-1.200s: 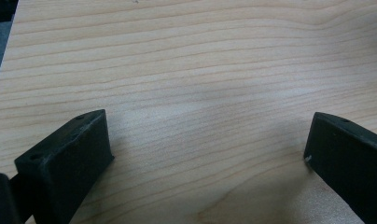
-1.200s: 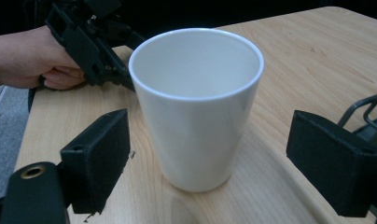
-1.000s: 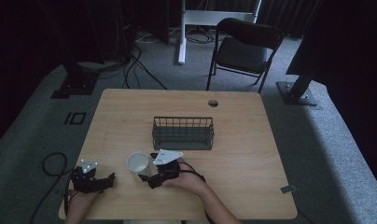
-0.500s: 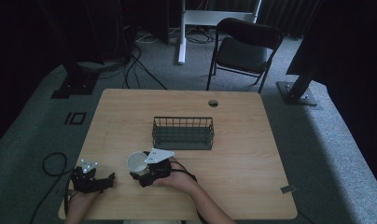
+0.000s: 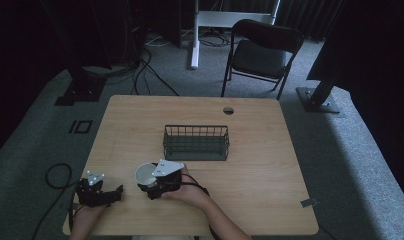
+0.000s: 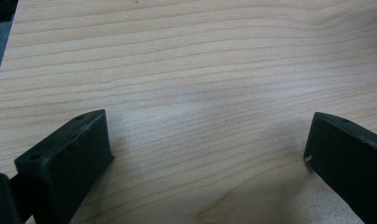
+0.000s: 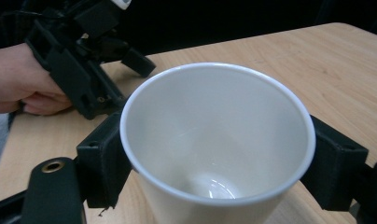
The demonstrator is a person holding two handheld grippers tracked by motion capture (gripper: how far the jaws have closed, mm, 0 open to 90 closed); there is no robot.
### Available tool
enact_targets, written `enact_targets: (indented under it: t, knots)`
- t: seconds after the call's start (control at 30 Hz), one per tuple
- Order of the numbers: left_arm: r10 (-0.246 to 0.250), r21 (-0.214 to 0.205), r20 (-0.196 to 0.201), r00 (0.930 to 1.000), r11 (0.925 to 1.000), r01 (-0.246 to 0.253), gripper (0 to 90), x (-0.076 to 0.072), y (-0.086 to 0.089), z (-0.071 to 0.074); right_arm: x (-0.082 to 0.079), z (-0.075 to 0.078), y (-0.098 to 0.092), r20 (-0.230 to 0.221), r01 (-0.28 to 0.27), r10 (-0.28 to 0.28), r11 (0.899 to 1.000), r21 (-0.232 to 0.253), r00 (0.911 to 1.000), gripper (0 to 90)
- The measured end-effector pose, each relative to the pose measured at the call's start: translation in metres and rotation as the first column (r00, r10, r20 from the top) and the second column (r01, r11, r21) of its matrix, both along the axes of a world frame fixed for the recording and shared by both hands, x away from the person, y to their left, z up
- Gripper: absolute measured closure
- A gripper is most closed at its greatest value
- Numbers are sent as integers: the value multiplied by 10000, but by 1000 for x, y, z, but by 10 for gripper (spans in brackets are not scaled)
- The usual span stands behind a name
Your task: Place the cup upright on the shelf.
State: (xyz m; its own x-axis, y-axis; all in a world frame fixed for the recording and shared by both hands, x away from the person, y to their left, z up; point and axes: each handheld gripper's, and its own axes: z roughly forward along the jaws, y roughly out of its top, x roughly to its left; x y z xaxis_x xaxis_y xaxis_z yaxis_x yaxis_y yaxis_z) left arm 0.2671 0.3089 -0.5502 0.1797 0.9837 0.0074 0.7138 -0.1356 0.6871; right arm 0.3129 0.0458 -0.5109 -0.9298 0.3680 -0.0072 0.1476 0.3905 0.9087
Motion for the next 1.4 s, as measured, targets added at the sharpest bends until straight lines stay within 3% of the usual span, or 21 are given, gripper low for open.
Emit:
enact_targets:
  t: [0.17, 0.67, 1.2, 1.4]
  knots:
    - [-2, -2, 3, 10000, 10000, 2, 7, 0, 0, 0, -1, 9, -1, 79, -28, 29, 9999, -127, 10000, 202]
    - [-11, 6, -9, 10000, 10000, 11, 7, 0, 0, 0, 6, 38, -16, -289, 143, -135, 9995, 282, 9995, 202]
    - [-11, 9, -12, 10000, 10000, 11, 7, 0, 0, 0, 17, 70, -34, -139, 609, -598, 9931, 999, 9981, 202]
    - [-16, 6, -27, 10000, 10000, 16, 7, 0, 0, 0, 21, 84, -42, 152, 866, -890, 9891, 1189, 9959, 202]
